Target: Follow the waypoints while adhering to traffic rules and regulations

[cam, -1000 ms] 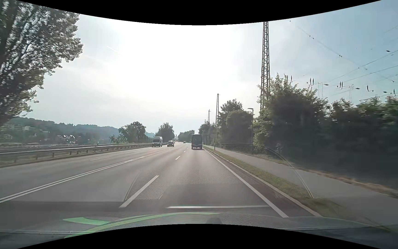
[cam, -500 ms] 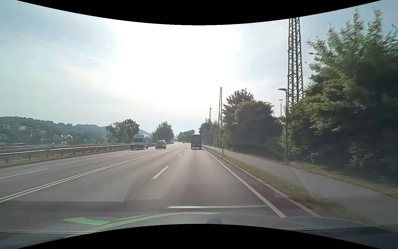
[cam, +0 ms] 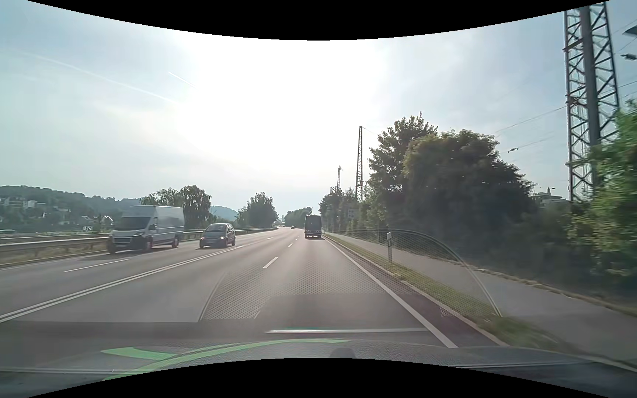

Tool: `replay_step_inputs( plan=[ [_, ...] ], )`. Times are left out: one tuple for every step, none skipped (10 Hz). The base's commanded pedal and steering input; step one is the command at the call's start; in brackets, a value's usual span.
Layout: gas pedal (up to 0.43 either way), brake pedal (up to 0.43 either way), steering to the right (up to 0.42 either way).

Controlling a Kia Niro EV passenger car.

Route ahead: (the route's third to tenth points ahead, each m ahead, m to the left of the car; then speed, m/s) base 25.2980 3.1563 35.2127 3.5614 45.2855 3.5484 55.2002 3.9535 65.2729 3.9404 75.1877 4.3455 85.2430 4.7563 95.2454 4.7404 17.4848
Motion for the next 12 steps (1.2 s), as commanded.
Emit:
replay_step_inputs(
  plan=[
    [0.157,0.000,0.000],
    [0.150,0.000,-0.001],
    [0.138,0.000,-0.001],
    [0.130,0.000,-0.001],
    [0.130,0.000,-0.001],
    [0.130,0.000,-0.002],
    [0.130,0.000,-0.002],
    [0.130,0.000,-0.003],
    [0.130,0.000,-0.003],
    [0.130,0.000,-0.003],
    [0.130,0.000,-0.003],
    [0.098,0.000,-0.003]
  ],
)
